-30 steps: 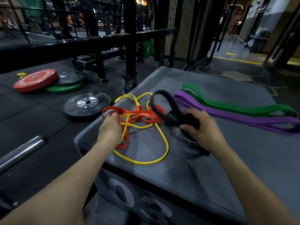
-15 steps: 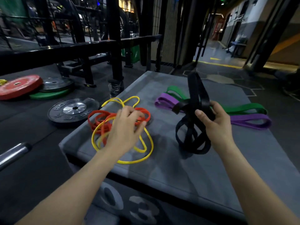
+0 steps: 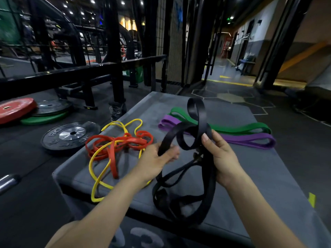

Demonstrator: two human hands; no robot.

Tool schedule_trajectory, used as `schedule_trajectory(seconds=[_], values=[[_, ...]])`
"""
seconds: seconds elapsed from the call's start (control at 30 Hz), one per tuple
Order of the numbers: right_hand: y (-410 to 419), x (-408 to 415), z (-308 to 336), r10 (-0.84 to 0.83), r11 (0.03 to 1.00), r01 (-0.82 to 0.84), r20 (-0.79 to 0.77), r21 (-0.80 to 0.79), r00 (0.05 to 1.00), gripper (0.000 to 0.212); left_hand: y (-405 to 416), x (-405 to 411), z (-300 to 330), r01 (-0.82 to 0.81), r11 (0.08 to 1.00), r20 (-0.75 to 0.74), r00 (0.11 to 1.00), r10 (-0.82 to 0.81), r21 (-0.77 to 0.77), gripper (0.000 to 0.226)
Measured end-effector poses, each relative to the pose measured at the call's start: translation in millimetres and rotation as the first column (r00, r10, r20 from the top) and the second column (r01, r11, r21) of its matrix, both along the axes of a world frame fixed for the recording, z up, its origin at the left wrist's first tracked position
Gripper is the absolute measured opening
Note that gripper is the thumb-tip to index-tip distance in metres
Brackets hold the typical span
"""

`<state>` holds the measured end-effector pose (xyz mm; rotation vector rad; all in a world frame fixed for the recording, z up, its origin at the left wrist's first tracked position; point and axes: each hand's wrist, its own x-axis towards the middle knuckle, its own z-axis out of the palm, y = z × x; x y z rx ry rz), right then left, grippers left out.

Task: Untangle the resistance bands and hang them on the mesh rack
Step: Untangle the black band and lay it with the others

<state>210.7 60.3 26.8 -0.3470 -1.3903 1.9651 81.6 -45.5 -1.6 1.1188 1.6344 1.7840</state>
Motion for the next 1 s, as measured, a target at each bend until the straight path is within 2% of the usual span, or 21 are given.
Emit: schedule_trajectory(seconds=[0.13, 0.2, 0.27, 0.3, 0.4, 0.47, 0.53, 0.6, 0.63, 0.7, 0.77, 0.83, 0.93, 1.0], values=[[12.0, 2.9, -4.8, -0.075, 0.997, 0.072, 0.143, 0.026, 0.987, 0.014, -7.8, -11.9, 2.7, -0.085, 0.989, 0.156, 0.986, 0.066, 0.119, 0.021], [16.2, 1.6, -7.4, -0.107, 0.993, 0.095, 0.211, 0.066, 0.972, 0.012, -12.3, -21.5, 4.2, -0.119, 0.981, 0.238, 0.968, 0.08, 0.153, 0.017], [18.8, -1.6, -10.7, -0.138, 0.989, 0.12, 0.25, 0.084, 0.958, 0.011, -16.0, -25.9, 5.2, -0.076, 0.989, 0.297, 0.954, 0.035, 0.128, 0.008], [18.9, -3.4, -11.9, -0.146, 0.988, 0.129, 0.258, 0.08, 0.955, 0.01, -18.0, -26.0, 5.2, -0.041, 0.996, 0.288, 0.958, 0.016, 0.08, 0.015], [21.3, -5.6, -14.6, -0.165, 0.986, 0.153, 0.247, 0.068, 0.955, 0.011, -24.8, -32.8, -6.0, 0.016, 0.992, 0.083, 0.997, -0.006, -0.122, 0.033], [24.1, -5.1, -15.9, -0.172, 0.983, 0.148, 0.26, 0.111, 0.95, 0.012, -27.8, -41.6, -15.9, -0.088, 0.971, -0.117, 0.991, 0.063, -0.224, 0.028], [28.1, -5.0, -19.4, -0.2, 0.966, 0.129, 0.331, 0.224, 0.922, 0.015, -28.2, -50.3, -23.9, -0.256, 0.926, -0.303, 0.938, 0.168, -0.278, 0.017], [31.9, -4.9, -25.0, -0.222, 0.943, 0.085, 0.419, 0.323, 0.88, 0.021, -28.5, -55.4, -26.7, -0.437, 0.843, -0.492, 0.834, 0.249, -0.314, 0.011], [33.4, -4.5, -27.9, -0.219, 0.936, 0.051, 0.463, 0.35, 0.859, 0.023, -28.8, -57.0, -27.6, -0.482, 0.812, -0.544, 0.8, 0.254, -0.33, 0.011], [34.4, -2.7, -30.1, -0.19, 0.919, -0.05, 0.55, 0.391, 0.813, 0.027, -28.4, -59.0, -29.3, -0.502, 0.788, -0.563, 0.789, 0.248, -0.357, 0.01], [34.7, -1.6, -31.7, -0.173, 0.89, -0.146, 0.618, 0.431, 0.766, 0.034, -28.0, -59.6, -28.9, -0.458, 0.813, -0.44, 0.852, 0.285, -0.36, 0.01], [35.4, -1.4, -31.6, -0.232, 0.845, -0.19, 0.663, 0.5, 0.712, 0.035, -26.6, -56.7, -23.6, -0.358, 0.88, -0.172, 0.932, 0.318, -0.314, 0.017], [34.6, 1.8, -24.2, -0.254, 0.807, -0.237, 0.681, 0.54, 0.687, 0.031, -26.2, -50.4, -11.7, -0.155, 0.976, 0.206, 0.961, 0.185, -0.153, 0.011], [30.3, 5.4, -17.2, -0.195, 0.815, -0.277, 0.691, 0.509, 0.696, 0.033, -29.5, -49.4, -8.1, -0.06, 0.995, 0.257, 0.963, 0.08, -0.084, 0.025]])
